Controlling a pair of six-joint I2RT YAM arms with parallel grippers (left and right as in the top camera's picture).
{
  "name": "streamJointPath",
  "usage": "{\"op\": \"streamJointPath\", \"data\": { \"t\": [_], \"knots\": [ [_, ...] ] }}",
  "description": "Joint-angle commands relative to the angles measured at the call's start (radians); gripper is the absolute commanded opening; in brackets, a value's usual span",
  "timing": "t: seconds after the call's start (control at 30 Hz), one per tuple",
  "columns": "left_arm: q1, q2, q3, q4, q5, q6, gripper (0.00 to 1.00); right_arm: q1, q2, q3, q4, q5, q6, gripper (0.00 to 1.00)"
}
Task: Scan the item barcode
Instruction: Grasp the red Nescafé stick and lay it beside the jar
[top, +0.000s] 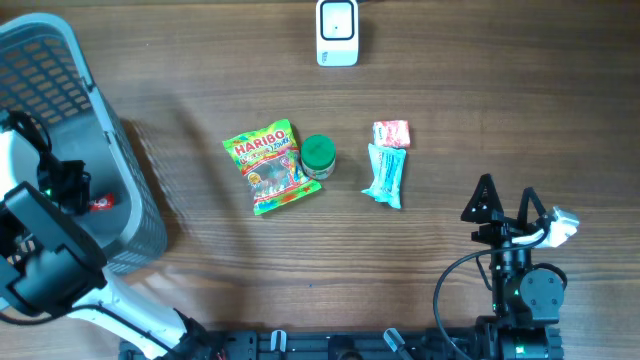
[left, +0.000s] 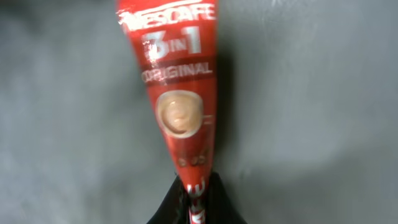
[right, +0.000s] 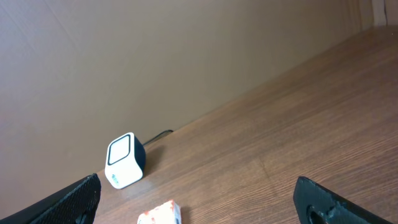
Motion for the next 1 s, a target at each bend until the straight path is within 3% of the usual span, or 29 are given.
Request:
{"op": "streamJointPath", "data": {
  "t": [0.0, 0.13, 0.23, 0.3, 0.4, 0.53, 0.63, 0.73, 0.97],
  "knots": [
    [0.006, -0.208, 0.115, -0.036, 0.0, 0.01, 0.04, 0.004, -0.008, -0.001, 0.002, 0.006, -0.015, 1.0],
    [0.006, -0.454, 0.124, -0.017, 0.09, 0.01, 0.04, 0.004, -0.008, -0.001, 0.002, 0.006, -0.015, 1.0],
    [-0.039, -0.661, 0.124, 0.06, 0.446, 0.148, 0.04, 0.004, -0.008, -0.001, 0.002, 0.006, -0.014, 1.0],
    [-0.151, -0.751, 0.124, 0.078, 0.506, 0.212, 0.04, 0.004, -0.008, -0.001, 0.002, 0.006, -0.015, 1.0],
    [-0.492, -0.822, 0.124, 0.078, 0.495, 0.368, 0.04, 0.004, -0.008, -0.001, 0.002, 0.006, -0.015, 1.0],
    [-0.885, -0.759, 0.095, 0.049, 0.392, 0.5, 0.04, 0.004, -0.008, -0.001, 0.002, 0.006, -0.015, 1.0],
    [-1.116, -0.644, 0.002, 0.052, 0.381, 0.741, 0.04, 0.004, -0.008, -0.001, 0.002, 0.006, -0.014, 1.0],
    [-1.213, -0.514, -0.086, 0.108, 0.295, 0.819, 0.04, 0.004, -0.008, -0.001, 0.002, 0.006, -0.015, 1.0],
    [-1.337, -0.227, -0.227, 0.275, 0.322, 0.856, 0.04, 0.004, -0.008, -0.001, 0.002, 0.006, -0.015, 1.0]
  ]
}}
